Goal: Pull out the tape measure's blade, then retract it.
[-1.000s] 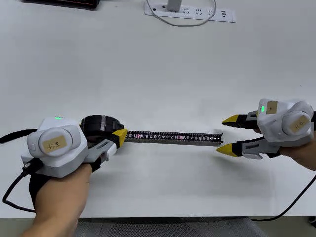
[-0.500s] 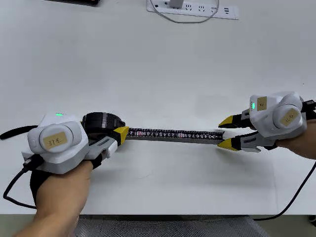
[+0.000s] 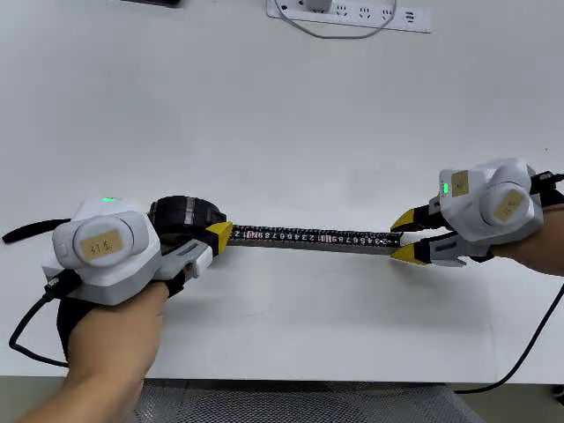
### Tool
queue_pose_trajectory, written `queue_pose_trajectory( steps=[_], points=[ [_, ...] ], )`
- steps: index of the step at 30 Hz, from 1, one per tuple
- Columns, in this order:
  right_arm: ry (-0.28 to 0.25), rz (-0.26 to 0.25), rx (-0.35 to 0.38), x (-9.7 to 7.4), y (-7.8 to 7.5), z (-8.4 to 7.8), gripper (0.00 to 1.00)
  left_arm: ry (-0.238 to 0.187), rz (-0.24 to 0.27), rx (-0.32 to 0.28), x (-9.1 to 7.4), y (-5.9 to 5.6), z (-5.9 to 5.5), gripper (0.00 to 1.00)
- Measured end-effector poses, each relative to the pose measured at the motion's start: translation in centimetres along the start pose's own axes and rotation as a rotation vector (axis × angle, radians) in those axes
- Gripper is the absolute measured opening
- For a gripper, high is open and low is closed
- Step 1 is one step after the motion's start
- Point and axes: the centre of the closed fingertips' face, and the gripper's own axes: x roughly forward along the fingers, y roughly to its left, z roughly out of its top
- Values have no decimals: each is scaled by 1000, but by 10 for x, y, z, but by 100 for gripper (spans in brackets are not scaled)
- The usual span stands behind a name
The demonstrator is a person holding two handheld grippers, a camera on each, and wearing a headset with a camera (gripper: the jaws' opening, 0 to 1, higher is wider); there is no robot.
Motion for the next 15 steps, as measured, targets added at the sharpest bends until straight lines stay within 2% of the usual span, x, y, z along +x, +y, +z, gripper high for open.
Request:
queue_pose_trajectory(
  steps=[12, 15],
  points=[
    [28, -28, -10, 1, -1, -1, 12, 0, 3, -5, 0, 0, 0, 59],
    [31, -30, -3, 1, 0, -1, 12, -11, 7, -9, 0, 0, 1, 60]
  ],
)
